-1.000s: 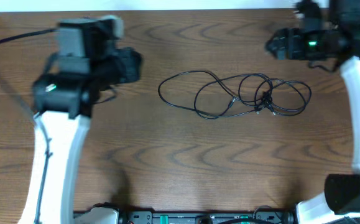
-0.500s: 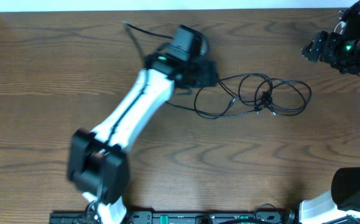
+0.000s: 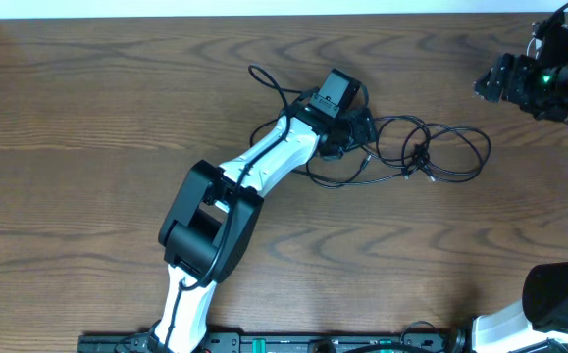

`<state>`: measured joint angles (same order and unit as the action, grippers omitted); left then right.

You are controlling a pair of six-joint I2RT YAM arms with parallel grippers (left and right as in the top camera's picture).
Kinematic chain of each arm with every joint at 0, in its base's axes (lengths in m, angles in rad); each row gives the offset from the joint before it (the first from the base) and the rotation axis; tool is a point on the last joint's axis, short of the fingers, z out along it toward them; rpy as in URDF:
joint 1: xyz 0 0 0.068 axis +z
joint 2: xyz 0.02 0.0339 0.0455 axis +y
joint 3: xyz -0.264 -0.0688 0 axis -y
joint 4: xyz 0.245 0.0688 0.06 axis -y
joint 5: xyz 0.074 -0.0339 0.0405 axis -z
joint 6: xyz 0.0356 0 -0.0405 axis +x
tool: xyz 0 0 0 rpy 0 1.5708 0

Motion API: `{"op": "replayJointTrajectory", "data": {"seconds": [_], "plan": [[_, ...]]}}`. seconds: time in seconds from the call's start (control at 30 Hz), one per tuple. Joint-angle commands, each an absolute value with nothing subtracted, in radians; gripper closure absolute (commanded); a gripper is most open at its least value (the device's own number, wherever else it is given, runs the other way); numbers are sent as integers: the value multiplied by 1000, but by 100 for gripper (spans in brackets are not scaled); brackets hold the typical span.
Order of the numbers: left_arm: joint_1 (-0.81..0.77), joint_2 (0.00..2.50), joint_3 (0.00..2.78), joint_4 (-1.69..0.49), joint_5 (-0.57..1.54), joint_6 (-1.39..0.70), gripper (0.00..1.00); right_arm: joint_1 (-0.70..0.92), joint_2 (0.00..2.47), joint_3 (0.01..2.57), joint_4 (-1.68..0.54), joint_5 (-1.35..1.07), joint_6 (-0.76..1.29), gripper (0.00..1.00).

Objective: Untangle cables

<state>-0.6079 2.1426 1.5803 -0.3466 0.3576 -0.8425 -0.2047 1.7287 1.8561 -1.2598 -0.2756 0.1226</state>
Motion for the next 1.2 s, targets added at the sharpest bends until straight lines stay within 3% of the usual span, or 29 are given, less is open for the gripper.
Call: {"op": "replayJointTrajectory", "data": {"seconds": [0.0, 0.2, 0.27, 0.37, 0.6, 0.8, 1.17], "plan": [[-615, 2188, 1578, -342, 352, -879, 24, -205, 1737, 1848, -1261, -268, 117, 18], [-635, 2203, 1578, -320, 339, -878, 43, -204, 1737, 1848, -1259, -268, 116, 18], [-635, 2203, 1578, -288, 340, -873, 58, -203, 1737, 1848, -1259, -268, 116, 18], [-628, 2201, 1579, -259, 340, -865, 92, -201, 1737, 1848, -1260, -269, 117, 18], [-564, 2100, 1591, -286, 339, -644, 93, -168, 1738, 1847, -1257, -299, 116, 18], [-492, 1860, 1591, -387, 328, -493, 93, -78, 1752, 1847, -1252, -299, 115, 18], [-471, 1594, 1591, -497, 329, -464, 92, 116, 1761, 1844, -1156, -445, 115, 20]]}}
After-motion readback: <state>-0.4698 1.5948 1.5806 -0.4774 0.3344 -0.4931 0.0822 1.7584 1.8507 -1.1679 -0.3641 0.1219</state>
